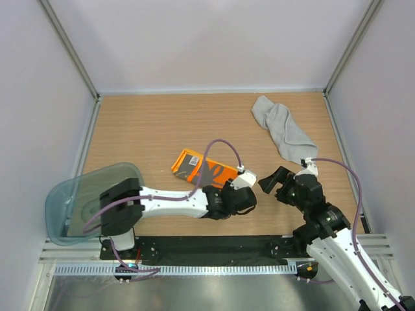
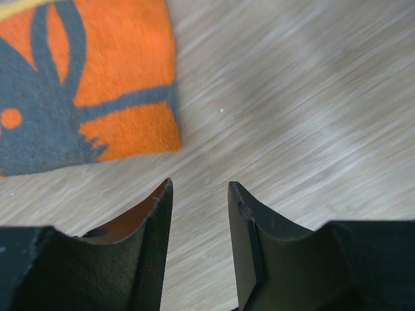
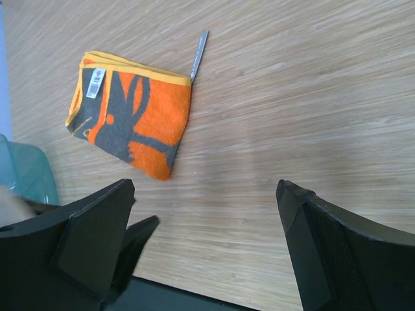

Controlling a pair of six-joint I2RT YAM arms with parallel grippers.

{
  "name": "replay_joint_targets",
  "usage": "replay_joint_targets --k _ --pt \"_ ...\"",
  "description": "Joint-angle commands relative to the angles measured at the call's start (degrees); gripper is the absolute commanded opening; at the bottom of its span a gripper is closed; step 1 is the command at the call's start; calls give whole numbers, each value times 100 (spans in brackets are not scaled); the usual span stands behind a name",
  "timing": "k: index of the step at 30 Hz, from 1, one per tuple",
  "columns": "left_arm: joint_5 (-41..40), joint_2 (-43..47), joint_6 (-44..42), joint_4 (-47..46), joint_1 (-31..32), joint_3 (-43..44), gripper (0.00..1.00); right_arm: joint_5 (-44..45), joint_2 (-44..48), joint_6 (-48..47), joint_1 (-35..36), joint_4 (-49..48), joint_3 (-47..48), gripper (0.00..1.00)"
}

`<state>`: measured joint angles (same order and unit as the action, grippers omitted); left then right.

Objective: Roll the towels
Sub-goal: Roll the towel

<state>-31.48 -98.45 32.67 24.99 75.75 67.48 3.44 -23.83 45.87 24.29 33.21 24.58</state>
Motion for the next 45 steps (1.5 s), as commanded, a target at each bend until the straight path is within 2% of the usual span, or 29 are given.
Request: replay_joint_targets --k 1,4,10,14,16,20,34,45 --pt "-666 -366 196 225 54 256 41 174 344 -60 5 167 38 100" --pt "-762 -604 223 269 54 397 41 245 388 -69 5 299 135 100" --pt "-991 -833 -67 269 54 564 53 271 476 -113 5 396 126 99" --pt "-1018 -930 -339 146 54 564 55 254 389 -113 -4 291 117 100" --pt "-991 -1052 -375 76 19 573 54 218 266 -113 -4 204 109 99" --pt "-886 -1141 -349 -29 -121 512 45 166 99 -104 5 80 82 99" --pt "-543 -1237 -489 -557 -411 221 44 122 -86 -78 5 -236 -172 99" --pt "-147 -1237 -59 -715 -403 -200 27 34 -332 -43 5 -517 -339 99"
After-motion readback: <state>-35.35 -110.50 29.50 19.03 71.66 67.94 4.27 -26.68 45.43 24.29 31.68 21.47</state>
